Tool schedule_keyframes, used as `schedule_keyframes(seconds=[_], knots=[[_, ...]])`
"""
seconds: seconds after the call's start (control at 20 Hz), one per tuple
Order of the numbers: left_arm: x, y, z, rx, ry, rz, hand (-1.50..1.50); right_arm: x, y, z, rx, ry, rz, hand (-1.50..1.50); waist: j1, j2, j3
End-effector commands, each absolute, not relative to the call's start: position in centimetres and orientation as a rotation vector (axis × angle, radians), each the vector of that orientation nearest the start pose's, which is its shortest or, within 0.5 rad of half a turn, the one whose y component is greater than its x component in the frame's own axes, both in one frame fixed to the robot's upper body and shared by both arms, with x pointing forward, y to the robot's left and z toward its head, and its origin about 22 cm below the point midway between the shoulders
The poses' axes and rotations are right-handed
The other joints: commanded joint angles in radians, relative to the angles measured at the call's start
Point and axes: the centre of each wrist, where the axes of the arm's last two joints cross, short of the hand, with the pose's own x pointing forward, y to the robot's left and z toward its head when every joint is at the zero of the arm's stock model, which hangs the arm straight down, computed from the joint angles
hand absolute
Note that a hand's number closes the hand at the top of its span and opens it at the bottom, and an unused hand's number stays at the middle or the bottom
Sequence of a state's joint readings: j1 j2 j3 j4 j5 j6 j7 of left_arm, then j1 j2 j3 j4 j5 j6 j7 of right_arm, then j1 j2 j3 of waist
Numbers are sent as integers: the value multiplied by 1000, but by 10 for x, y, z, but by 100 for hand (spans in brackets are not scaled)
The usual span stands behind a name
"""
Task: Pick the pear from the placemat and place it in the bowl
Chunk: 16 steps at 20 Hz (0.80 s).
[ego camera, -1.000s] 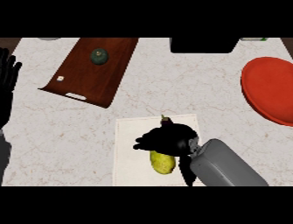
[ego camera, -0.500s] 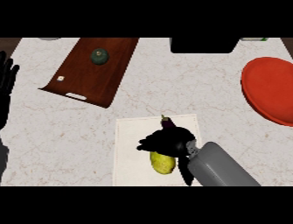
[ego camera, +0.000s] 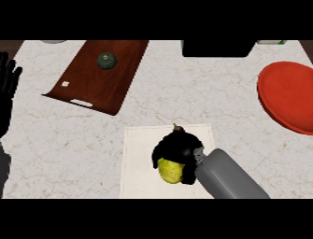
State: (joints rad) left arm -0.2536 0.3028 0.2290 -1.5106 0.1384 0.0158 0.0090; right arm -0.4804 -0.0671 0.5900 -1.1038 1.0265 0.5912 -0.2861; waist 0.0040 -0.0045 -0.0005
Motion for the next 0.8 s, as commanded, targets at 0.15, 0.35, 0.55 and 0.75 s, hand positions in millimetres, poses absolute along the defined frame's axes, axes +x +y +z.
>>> schedule_keyframes(seconds=[0.15,0.35,0.55,0.75], knots=[[286,338,80,234,-1785,17,0,302,-74,-30,69,-1281,2027,150,2,5,1],[290,335,72,256,-1773,33,0,325,-192,-11,-74,-1262,2006,150,-22,6,0],[286,339,79,298,-1779,71,0,355,-332,50,-463,-1148,1811,150,-88,19,9],[284,341,79,302,-1787,87,0,348,-417,101,-657,-1142,1678,150,-92,31,16]])
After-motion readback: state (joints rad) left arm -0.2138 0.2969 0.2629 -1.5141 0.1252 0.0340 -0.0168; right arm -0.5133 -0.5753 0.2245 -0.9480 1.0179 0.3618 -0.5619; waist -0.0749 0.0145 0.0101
